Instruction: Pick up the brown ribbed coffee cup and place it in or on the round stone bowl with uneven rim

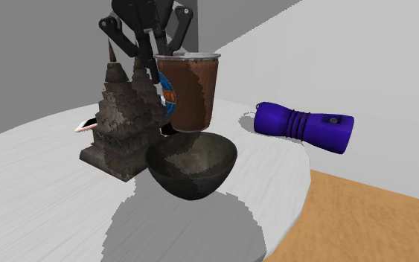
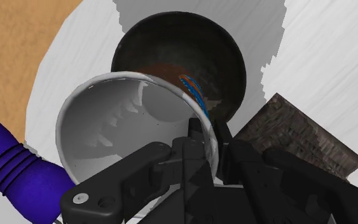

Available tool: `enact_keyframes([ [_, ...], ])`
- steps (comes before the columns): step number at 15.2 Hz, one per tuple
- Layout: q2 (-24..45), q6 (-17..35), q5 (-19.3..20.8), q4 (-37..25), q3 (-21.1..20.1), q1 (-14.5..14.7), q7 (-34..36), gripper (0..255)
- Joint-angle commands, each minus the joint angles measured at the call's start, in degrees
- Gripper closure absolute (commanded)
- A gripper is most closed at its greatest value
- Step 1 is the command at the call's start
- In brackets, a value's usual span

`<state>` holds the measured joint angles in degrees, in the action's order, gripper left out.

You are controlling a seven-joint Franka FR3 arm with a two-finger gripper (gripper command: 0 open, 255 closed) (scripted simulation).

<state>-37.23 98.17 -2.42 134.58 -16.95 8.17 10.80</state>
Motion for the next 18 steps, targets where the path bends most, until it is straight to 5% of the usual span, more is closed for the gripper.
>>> enact_keyframes([
  [1, -0.16, 1.53, -0.07, 1.65, -0.04, 0.05, -0.02, 255],
  [9, 0.08, 7.91, -0.58, 7.82, -0.85, 0.37, 0.58, 255],
  [17, 0.08, 7.91, -0.58, 7.82, -0.85, 0.37, 0.58, 255],
  [18, 0.08, 7.91, -0.58, 7.82, -0.85, 0.37, 0.58, 0],
])
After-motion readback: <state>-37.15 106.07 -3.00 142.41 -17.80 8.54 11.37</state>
